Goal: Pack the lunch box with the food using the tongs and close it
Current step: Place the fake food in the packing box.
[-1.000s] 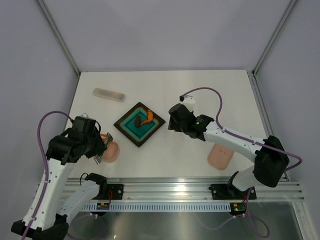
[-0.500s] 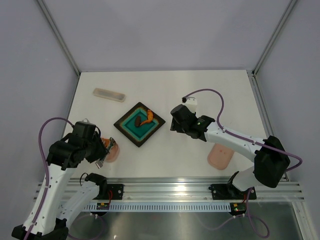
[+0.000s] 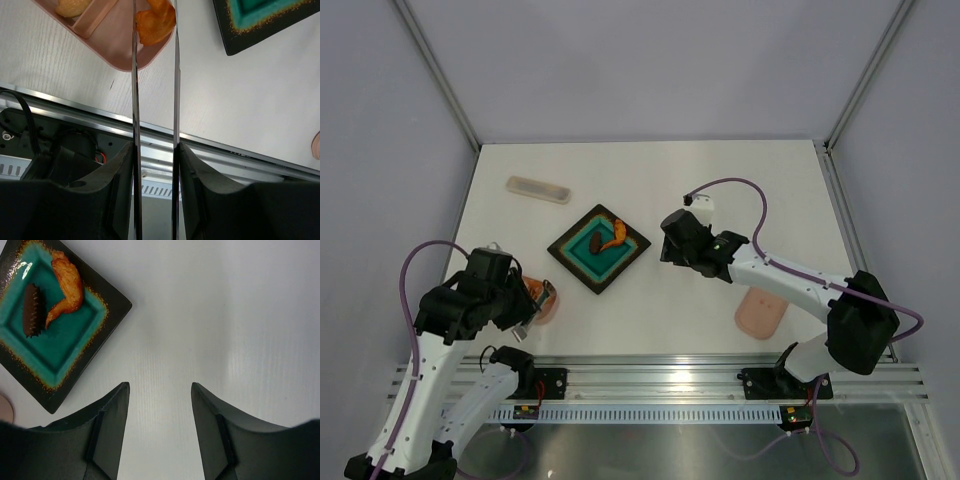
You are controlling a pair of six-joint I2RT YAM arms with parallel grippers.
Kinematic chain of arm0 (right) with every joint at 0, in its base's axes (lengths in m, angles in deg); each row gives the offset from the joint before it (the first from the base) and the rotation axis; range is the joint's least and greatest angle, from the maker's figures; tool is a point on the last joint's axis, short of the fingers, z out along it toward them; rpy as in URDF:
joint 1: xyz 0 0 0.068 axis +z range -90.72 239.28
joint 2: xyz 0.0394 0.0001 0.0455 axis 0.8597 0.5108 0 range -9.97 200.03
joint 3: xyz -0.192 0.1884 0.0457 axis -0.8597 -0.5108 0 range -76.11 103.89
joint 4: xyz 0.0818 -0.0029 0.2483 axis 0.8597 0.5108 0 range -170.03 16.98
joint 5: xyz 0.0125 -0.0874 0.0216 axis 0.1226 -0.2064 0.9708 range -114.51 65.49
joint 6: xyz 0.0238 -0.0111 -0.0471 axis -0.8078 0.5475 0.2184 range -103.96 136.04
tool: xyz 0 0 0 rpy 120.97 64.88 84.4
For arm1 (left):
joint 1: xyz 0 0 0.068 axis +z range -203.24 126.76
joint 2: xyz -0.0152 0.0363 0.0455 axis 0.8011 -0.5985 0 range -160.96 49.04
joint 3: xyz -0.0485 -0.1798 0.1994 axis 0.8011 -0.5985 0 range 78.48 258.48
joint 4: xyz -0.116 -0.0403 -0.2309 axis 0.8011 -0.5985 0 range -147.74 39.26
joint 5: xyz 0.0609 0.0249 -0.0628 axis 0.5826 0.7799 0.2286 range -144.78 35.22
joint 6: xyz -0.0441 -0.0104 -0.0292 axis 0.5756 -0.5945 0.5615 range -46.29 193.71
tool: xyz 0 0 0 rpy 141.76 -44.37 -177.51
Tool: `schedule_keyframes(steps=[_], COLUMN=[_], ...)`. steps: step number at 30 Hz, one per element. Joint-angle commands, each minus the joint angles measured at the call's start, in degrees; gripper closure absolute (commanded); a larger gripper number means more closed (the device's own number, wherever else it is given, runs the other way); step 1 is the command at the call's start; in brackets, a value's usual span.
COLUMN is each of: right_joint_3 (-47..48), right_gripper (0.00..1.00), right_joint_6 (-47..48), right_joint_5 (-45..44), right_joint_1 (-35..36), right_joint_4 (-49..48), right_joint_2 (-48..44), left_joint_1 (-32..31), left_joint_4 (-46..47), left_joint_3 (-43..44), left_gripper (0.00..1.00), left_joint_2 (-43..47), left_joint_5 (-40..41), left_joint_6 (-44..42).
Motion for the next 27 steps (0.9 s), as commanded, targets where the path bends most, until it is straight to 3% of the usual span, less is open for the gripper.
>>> schedule_keyframes(steps=[1, 15, 22, 27], right_joint_3=[1.13, 1.48, 1.57, 1.65], right_gripper=[0.39, 0.39, 0.39, 0.39], right_joint_6=[-0.31, 0.31, 0.31, 0.66], right_joint_5=[-0.14, 0.48, 0.74, 0.91], right_joint_1=[-0.17, -0.17, -0.26, -0.17], right_joint_4=[-0.35, -0.18, -0.27, -0.27], right_joint_2=[0.83, 1.54, 1.97, 2.15], left_joint_1=[0.21, 0.21, 0.21, 0.29], left_joint_4=[-9.09, -9.18, -9.18, -9.18], left_joint_3=[-0.63, -0.99, -0.02, 0.86], left_gripper=[1.0, 0.99, 0.7, 0.63], left_joint_2=[0.95, 0.42, -0.02, -0.28], left_joint_5=[-1.86, -0.71, -0.54, -0.27], left_joint_6=[0.55, -0.76, -0.85, -1.03])
